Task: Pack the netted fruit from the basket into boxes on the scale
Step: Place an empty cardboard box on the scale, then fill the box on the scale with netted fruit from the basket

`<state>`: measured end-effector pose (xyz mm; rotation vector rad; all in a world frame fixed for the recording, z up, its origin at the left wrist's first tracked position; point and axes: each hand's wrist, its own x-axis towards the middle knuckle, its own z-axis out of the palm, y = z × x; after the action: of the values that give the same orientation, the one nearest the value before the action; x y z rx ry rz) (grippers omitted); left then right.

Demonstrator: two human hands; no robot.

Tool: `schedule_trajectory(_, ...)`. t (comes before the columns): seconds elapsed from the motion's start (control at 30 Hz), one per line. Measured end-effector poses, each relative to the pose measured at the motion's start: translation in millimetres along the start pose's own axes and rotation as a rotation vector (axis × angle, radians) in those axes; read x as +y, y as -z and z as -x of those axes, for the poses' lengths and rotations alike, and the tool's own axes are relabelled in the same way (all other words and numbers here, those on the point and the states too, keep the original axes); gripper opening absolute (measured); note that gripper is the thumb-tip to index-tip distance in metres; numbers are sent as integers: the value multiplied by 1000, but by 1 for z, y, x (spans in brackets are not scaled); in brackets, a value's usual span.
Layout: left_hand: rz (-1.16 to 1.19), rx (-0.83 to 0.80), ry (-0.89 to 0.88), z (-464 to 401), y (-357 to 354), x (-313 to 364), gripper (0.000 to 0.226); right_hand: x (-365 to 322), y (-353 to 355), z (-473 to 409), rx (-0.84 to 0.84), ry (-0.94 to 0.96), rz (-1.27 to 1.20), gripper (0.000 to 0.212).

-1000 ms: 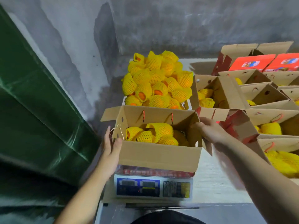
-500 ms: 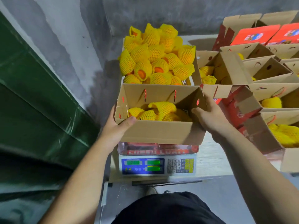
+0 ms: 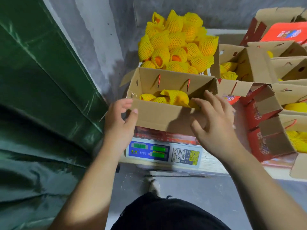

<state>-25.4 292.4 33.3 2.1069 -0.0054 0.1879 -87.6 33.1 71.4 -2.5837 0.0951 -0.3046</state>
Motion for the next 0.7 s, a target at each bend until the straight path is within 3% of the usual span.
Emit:
schedule_trajectory(0.3,116,-28,36,34,17,-7,22,-21,-15,29,-108,107,-102,49)
schedule_trajectory(0.53,36,-3,-44,28,37,-18,27,-38,-20,33,-127,90,-161,48)
schedule_trajectory(0.7,16,-8,-30,-6,37,-14,46,-50,-23,35,-140,57,-192,47)
